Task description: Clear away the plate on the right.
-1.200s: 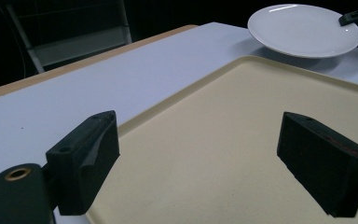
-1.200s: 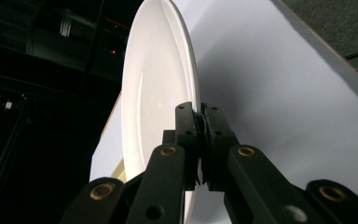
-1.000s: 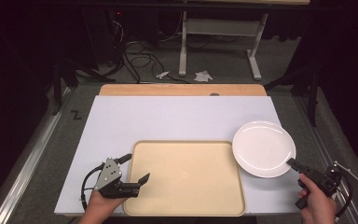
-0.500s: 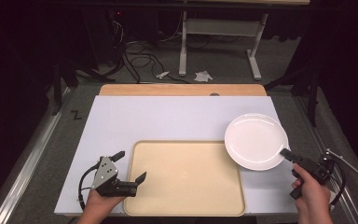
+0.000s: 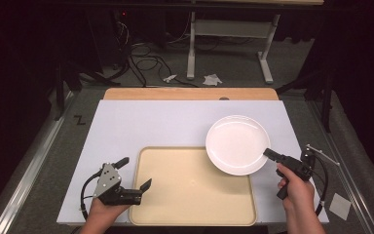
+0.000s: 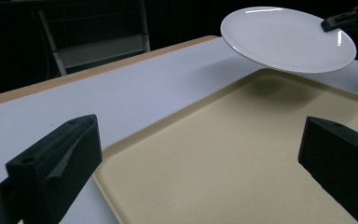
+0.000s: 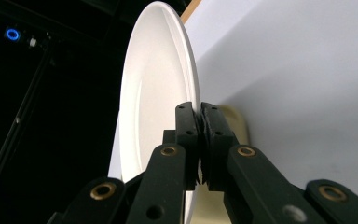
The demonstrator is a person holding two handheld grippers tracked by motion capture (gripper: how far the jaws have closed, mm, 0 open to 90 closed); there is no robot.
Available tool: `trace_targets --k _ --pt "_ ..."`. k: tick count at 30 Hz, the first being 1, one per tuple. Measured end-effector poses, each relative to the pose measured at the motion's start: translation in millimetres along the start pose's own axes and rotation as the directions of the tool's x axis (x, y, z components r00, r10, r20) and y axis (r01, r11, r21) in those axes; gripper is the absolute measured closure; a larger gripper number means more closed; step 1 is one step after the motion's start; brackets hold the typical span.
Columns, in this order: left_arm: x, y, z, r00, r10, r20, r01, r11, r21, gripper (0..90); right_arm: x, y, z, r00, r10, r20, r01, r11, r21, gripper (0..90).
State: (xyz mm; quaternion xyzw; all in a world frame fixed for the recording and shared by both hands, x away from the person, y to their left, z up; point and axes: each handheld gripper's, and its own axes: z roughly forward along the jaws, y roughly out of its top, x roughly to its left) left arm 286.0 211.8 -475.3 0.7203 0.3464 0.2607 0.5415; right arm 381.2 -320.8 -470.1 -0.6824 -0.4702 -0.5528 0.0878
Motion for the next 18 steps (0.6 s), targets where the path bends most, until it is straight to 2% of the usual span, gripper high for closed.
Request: trace_targets --k 5,8,9,13,18 --pt "-0.6 0.5 -0.7 1.0 0.003 0.001 -0.003 1.0 -0.003 0.2 4.7 -9.8 7.8 0.9993 -0.025 -0.029 0.026 0.999 0.03 88.7" --pt "-1.1 1.2 -1.0 1.0 0.007 0.004 -0.007 1.0 -0.004 0.2 6.0 -14.7 10.2 0.9991 -0.024 -0.034 0.026 0.999 0.046 88.6" --pt "-1.9 1.8 -1.3 0.9999 0.011 0.008 -0.011 0.9999 -0.005 0.2 7.8 -20.4 13.6 0.9988 -0.034 -0.036 0.037 0.997 0.07 88.6" --pt "-2.4 2.5 -1.7 0.9998 0.016 0.011 -0.016 0.9998 -0.01 0.2 11.8 -28.9 19.8 0.9978 -0.051 -0.042 0.055 0.993 0.104 88.6" --pt "-2.5 2.9 -2.5 0.9998 0.013 0.014 -0.013 0.9998 -0.014 0.2 18.4 -36.4 25.4 0.9957 -0.077 -0.051 0.083 0.988 0.127 88.6"
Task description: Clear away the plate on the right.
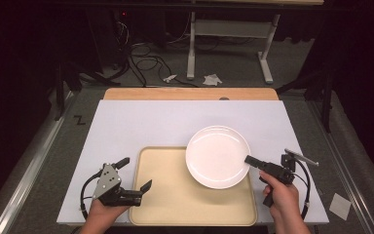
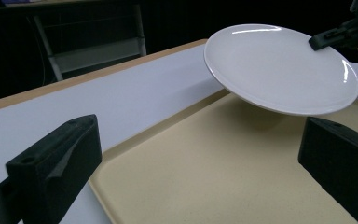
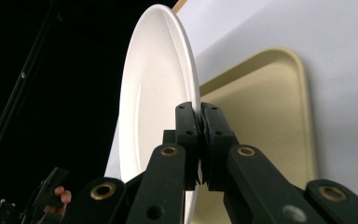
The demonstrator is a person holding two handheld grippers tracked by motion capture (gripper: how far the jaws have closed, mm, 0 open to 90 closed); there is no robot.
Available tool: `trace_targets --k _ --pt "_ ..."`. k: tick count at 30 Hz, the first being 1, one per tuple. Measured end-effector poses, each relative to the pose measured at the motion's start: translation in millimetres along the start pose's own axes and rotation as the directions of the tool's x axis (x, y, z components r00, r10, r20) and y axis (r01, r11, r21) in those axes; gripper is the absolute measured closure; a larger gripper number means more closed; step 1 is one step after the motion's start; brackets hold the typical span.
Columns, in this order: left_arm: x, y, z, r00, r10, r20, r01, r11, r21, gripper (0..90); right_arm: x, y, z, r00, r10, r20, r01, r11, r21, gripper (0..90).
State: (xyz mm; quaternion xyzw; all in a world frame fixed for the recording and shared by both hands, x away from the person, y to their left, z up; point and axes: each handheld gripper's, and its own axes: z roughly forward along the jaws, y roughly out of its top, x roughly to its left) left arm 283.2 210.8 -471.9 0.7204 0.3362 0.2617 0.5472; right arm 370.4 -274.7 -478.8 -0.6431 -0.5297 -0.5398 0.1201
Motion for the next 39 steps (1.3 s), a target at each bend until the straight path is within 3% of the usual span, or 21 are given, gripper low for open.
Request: trace_targets --k 17,33,39 --pt "-0.1 0.5 -0.5 0.9999 0.004 0.01 -0.004 1.0 -0.003 0.2 14.9 -11.9 16.6 0.9986 -0.052 -0.011 0.053 0.996 0.075 88.6" --pt "-0.3 0.7 -0.6 0.9999 0.005 0.015 -0.005 1.0 -0.003 0.2 26.1 -24.9 32.9 0.9933 -0.115 -0.001 0.114 0.982 0.148 88.5" --pt "-0.4 0.9 -0.9 0.9999 0.004 0.015 -0.004 1.0 -0.005 0.2 28.8 -30.9 40.1 0.9898 -0.143 0.004 0.139 0.972 0.189 88.5"
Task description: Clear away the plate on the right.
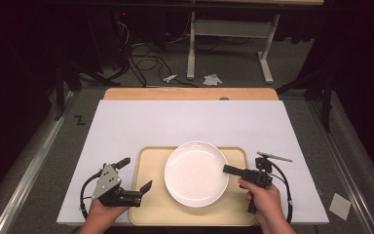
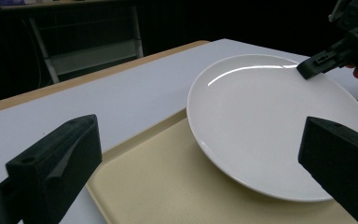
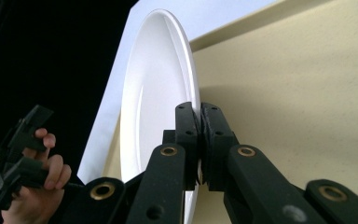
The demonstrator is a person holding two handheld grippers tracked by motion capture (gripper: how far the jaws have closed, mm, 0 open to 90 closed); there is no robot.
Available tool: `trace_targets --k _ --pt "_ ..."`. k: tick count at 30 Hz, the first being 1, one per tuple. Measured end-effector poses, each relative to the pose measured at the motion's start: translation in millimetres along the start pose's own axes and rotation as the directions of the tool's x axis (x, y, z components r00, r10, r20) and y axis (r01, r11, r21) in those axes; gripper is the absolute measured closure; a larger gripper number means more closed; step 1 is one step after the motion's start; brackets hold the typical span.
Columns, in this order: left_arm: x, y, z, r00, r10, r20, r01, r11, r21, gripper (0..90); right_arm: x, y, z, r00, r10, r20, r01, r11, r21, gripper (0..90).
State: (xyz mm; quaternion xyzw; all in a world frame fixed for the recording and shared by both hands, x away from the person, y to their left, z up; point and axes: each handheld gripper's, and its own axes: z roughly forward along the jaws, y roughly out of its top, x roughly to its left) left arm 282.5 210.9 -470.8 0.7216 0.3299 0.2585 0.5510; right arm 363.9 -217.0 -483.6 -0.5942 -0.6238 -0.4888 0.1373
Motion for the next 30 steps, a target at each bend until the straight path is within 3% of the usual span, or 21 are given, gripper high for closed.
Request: trace_targets --k 18,30 --pt "-0.6 0.1 -0.1 1.0 0.002 0.004 -0.002 1.0 -0.002 0.2 -2.0 -2.7 9.4 0.9992 -0.017 0.036 0.015 0.998 0.062 88.5" --pt "-0.8 -0.2 0.1 1.0 0.006 0.007 -0.006 1.0 0.005 0.2 -9.2 -1.2 12.6 0.9931 -0.029 0.113 0.014 0.992 0.128 85.2"
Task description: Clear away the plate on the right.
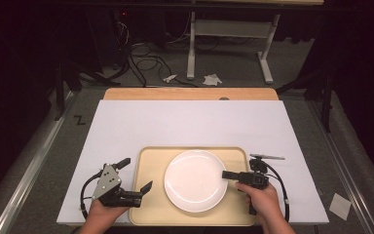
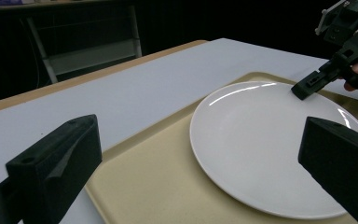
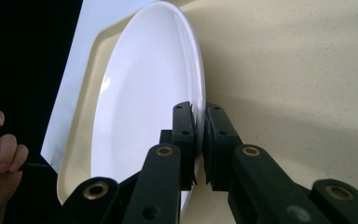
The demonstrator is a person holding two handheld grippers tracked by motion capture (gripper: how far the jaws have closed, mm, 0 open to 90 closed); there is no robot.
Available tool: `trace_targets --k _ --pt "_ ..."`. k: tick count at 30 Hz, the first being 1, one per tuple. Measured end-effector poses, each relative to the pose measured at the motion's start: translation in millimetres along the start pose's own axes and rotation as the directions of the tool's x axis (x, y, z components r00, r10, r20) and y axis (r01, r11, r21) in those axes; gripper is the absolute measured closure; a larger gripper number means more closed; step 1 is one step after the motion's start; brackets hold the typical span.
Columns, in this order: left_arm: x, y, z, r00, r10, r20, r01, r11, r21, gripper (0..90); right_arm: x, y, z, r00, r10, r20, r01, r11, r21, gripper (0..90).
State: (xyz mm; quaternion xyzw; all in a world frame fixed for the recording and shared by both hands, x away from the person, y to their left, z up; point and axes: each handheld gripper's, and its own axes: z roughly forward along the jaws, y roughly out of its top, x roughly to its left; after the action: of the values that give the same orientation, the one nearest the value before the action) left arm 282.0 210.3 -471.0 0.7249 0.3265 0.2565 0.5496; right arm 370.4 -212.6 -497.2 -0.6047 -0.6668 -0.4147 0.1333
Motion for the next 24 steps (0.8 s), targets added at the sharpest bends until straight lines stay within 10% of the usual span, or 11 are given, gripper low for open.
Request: trace_targets --k 24 --pt "-0.3 -1.0 0.5 1.0 -0.006 0.007 0.006 1.0 0.003 0.2 1.5 -3.2 8.4 0.9843 -0.112 0.136 0.103 0.992 0.075 78.1"
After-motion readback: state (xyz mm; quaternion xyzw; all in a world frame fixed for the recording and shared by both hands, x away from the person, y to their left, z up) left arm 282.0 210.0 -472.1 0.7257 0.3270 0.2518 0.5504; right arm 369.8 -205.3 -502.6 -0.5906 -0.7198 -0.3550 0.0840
